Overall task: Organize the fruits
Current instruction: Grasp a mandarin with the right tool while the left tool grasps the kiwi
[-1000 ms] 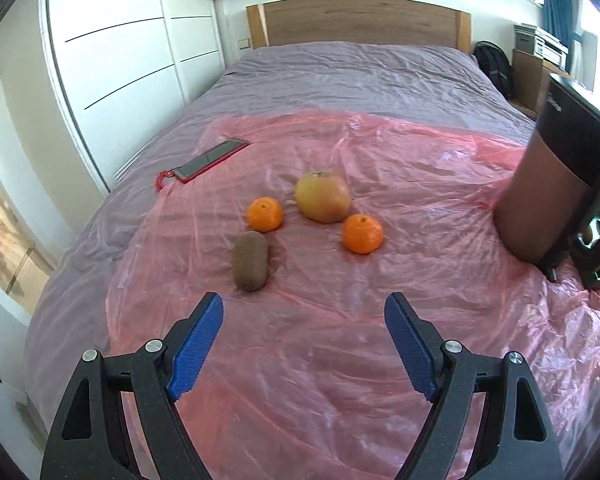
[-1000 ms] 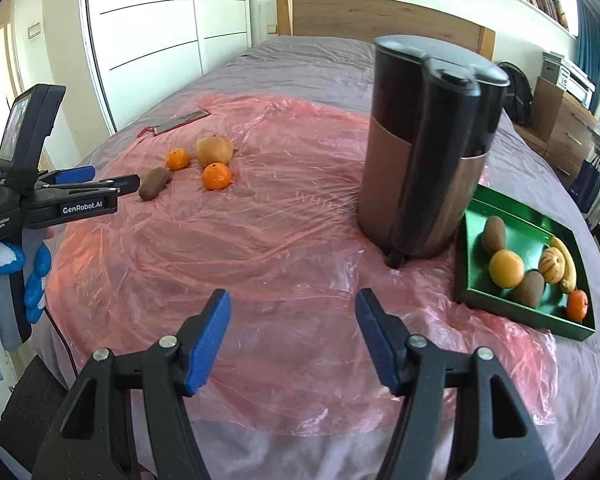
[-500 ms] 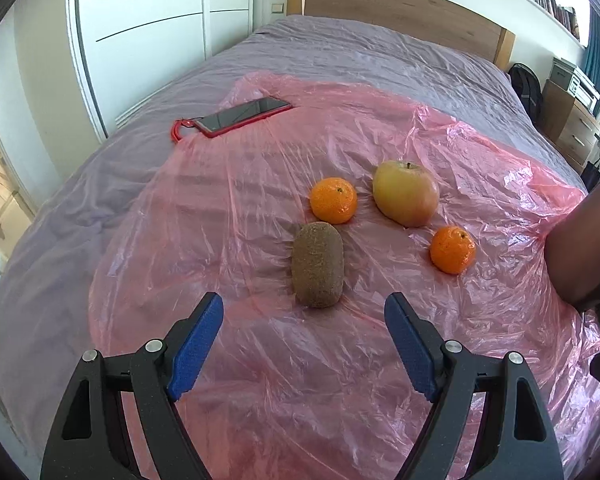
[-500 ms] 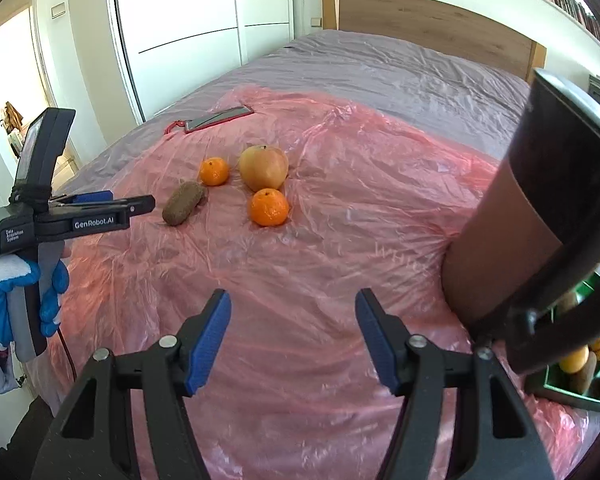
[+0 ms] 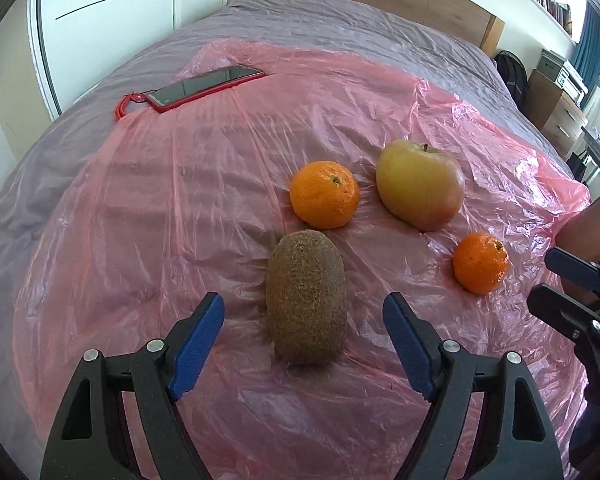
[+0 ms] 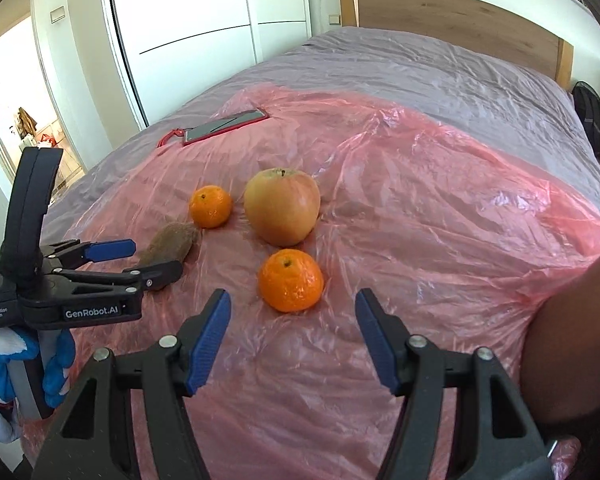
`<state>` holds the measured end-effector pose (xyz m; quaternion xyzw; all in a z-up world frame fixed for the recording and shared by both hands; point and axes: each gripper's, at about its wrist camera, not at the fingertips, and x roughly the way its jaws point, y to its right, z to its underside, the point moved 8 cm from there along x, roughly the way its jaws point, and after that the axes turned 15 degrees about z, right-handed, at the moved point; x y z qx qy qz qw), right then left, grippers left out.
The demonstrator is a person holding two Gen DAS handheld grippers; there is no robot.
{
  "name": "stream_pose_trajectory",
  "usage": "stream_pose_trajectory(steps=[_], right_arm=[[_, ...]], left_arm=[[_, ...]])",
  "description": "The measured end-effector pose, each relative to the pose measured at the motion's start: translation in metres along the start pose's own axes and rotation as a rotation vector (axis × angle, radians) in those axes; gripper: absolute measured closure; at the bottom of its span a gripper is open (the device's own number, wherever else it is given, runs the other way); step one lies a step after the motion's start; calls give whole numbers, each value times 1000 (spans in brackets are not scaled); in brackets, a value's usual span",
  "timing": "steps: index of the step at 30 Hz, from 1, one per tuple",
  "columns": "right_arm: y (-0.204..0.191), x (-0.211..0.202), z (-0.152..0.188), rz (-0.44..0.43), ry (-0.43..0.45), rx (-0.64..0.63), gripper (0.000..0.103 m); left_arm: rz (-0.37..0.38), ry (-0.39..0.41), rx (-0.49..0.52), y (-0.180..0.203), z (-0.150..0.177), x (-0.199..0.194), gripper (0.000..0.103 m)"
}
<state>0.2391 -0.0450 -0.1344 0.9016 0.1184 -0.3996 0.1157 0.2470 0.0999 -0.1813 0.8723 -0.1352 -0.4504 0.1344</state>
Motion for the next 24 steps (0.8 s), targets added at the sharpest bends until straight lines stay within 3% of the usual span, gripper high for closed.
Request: stream_pose_trajectory(steps=[5, 11, 13, 16, 24], right_arm=[[-7, 26, -10, -15, 3, 6, 10], [-17, 50, -5, -26, -18, -17, 22], [-19, 54, -1, -25, -23, -24, 35], [-19, 58, 3, -11, -21, -33, 45], [-18, 64, 9, -25, -27, -33, 45]], left_arm=[[26, -8, -4, -5, -1, 9, 32], [39, -13, 3, -8, -1, 14, 40], [36, -15, 11, -8, -1, 14, 45], [27, -21, 27, -9, 0, 15, 55], [5, -39, 91, -2, 6, 20, 64]])
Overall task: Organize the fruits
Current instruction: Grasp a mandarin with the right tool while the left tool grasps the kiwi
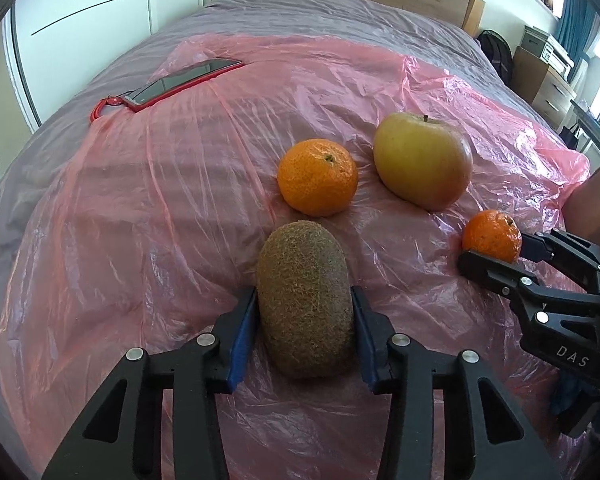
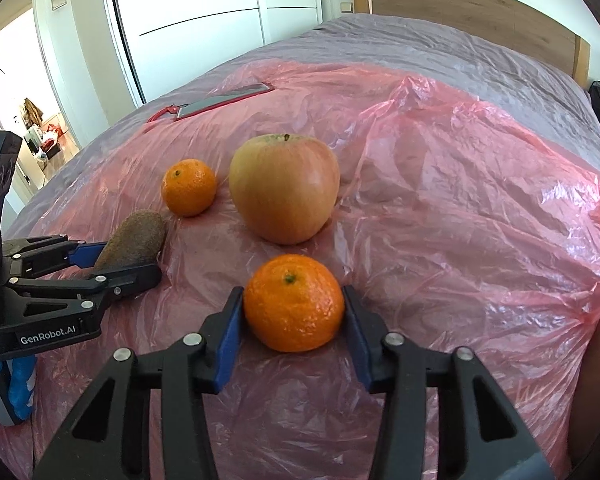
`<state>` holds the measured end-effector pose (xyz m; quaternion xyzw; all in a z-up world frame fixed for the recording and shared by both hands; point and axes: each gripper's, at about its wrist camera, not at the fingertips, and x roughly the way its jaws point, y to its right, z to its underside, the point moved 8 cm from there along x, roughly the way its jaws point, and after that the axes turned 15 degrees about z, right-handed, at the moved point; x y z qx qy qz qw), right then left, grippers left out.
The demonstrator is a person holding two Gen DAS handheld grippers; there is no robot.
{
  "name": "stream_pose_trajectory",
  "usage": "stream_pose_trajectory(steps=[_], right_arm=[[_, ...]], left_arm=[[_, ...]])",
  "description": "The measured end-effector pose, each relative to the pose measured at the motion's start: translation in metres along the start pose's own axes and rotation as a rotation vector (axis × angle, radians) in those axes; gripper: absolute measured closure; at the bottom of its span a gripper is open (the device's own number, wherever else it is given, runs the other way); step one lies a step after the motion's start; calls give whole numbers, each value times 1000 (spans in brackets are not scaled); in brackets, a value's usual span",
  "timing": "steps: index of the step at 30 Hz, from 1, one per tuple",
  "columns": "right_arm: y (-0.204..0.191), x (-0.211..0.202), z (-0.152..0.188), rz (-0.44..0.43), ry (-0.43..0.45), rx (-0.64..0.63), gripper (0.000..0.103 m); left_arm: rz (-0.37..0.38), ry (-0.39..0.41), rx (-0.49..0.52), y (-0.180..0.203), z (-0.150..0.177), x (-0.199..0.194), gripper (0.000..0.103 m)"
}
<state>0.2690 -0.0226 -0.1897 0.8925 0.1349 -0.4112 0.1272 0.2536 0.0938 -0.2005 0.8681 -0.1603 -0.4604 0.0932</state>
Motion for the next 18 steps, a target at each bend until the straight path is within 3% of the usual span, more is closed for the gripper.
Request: stream_pose_trajectory(steps=[9, 18], right_arm=[[2, -5, -1, -24, -11, 16, 47], [6, -36, 1, -29, 5, 2, 47]], left_arm=[[24, 12, -12, 0, 1, -7, 66], [38, 45, -55, 1, 9, -33, 66]])
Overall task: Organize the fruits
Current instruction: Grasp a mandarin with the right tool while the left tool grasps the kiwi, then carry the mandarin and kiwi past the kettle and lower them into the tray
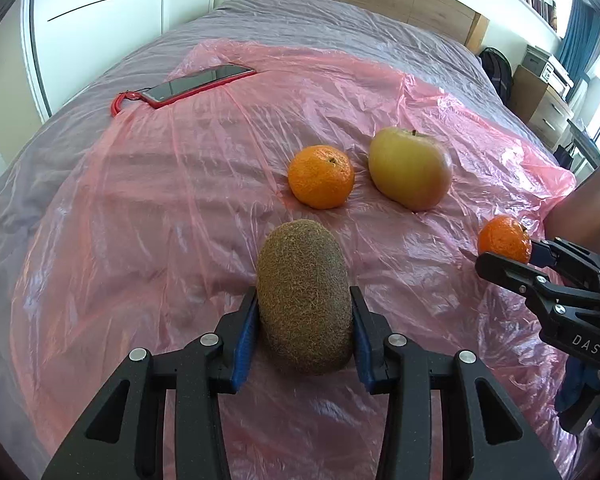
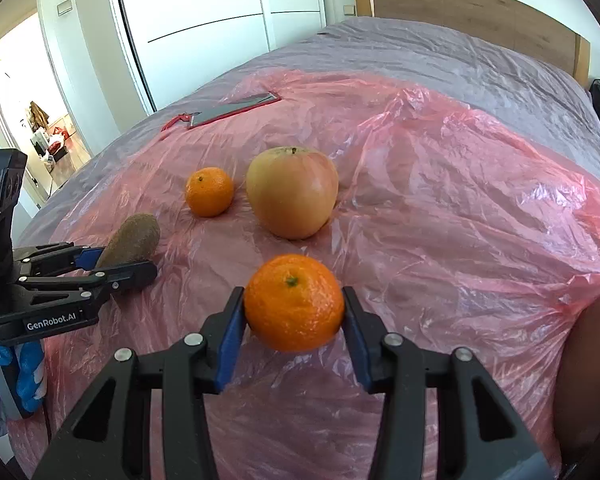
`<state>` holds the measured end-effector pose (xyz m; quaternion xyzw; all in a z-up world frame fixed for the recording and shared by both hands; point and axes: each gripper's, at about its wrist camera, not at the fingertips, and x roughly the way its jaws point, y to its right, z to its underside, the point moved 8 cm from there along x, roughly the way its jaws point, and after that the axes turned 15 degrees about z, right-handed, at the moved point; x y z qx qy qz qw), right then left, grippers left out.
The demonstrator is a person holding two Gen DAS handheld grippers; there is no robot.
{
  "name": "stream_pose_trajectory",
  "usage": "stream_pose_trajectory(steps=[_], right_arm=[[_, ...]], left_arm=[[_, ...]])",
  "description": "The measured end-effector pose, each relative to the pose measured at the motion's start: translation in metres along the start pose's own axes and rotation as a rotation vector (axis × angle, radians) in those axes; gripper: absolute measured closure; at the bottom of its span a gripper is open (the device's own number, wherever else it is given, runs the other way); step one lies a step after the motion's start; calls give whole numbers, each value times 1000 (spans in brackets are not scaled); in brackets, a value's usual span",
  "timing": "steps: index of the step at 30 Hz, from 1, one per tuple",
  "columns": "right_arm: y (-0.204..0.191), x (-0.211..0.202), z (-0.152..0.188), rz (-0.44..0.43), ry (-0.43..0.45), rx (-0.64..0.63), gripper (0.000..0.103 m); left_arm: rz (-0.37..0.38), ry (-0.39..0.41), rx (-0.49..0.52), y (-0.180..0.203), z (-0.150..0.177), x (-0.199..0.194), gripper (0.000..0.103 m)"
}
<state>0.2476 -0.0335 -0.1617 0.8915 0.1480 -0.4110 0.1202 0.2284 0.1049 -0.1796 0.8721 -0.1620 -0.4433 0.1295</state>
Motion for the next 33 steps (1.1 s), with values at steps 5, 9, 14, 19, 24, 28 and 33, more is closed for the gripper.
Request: stream_pose_trajectory(steps=[5, 9, 14, 19, 24, 28, 33], right_arm=[[0, -26, 7, -5, 3, -9, 47], [1, -46, 17, -6, 0, -10, 47], [2, -76, 32, -7, -3, -3, 47], [7, -110, 49, -9, 1, 19, 47], [16, -143, 64, 1, 10, 40, 47], [24, -168, 78, 16, 24, 56, 47], [39, -194, 98, 35, 33, 84, 47]], left_arm=[[7, 17, -6, 8, 5, -20, 66], [17, 35, -3, 18, 12, -40, 66], [25, 53, -4, 30, 19, -62, 66], [46, 72, 10, 49, 28, -85, 66], [69, 78, 37, 71, 39, -104, 66], [84, 74, 66, 90, 50, -117, 66], [107, 61, 106, 117, 65, -128, 66]])
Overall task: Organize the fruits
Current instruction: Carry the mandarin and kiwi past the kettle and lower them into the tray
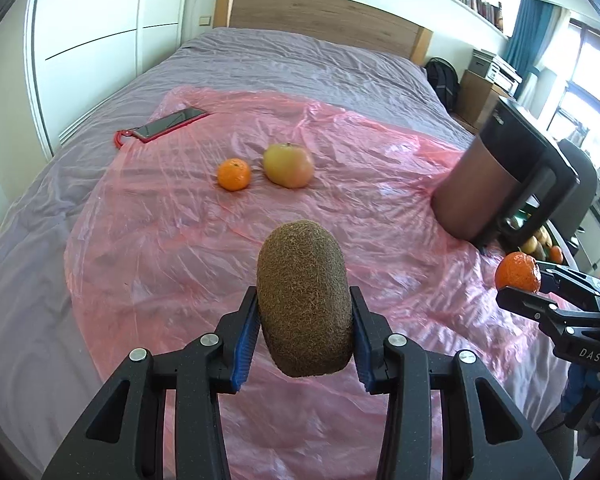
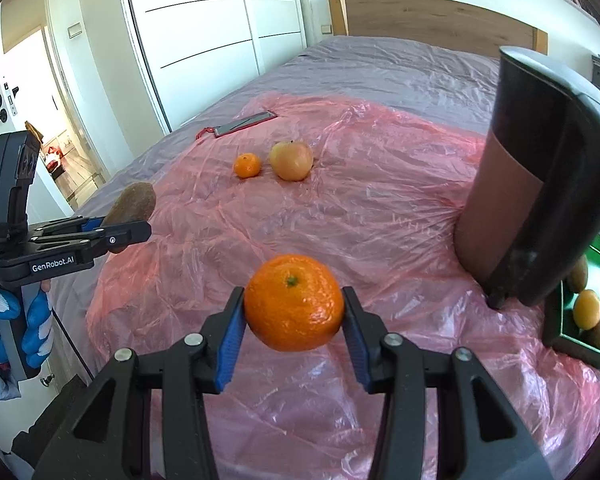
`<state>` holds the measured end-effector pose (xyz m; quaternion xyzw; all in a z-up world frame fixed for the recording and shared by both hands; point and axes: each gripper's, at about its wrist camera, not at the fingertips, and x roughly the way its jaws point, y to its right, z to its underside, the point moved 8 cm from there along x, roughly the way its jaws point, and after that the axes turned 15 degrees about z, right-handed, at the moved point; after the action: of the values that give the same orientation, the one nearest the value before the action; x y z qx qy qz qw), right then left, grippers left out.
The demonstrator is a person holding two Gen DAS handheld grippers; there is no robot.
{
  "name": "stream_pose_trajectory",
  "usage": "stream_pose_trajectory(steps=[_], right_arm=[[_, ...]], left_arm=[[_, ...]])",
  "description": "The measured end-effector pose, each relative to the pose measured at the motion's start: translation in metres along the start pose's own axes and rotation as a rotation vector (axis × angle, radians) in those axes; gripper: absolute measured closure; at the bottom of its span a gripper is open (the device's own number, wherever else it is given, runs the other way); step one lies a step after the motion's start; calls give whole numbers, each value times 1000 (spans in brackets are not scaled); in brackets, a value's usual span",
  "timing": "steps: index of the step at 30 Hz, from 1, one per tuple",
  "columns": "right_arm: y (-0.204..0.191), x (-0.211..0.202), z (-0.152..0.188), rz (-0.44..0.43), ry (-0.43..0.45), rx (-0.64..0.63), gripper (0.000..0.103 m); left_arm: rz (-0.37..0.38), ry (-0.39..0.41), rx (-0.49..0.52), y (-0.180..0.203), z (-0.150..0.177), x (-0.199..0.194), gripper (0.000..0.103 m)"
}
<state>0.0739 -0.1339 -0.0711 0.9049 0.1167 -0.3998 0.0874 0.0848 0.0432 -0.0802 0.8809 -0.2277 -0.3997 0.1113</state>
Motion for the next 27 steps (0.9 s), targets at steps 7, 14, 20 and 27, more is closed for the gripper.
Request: stream_pose_trajectory(steps=[7, 14, 20, 27], right_arm=[[40, -30, 25, 42, 11, 60, 47], [85, -49, 47, 93, 21, 136, 47], [133, -66, 68, 149, 31, 216, 47], [187, -81, 93, 213, 31, 291, 47]], left_arm=[[40, -34, 63, 50, 12, 5, 66], [85, -73, 132, 105, 16, 18, 66], [131, -114, 198, 155, 21, 34, 66], [181, -162, 281, 212, 25, 57, 66]])
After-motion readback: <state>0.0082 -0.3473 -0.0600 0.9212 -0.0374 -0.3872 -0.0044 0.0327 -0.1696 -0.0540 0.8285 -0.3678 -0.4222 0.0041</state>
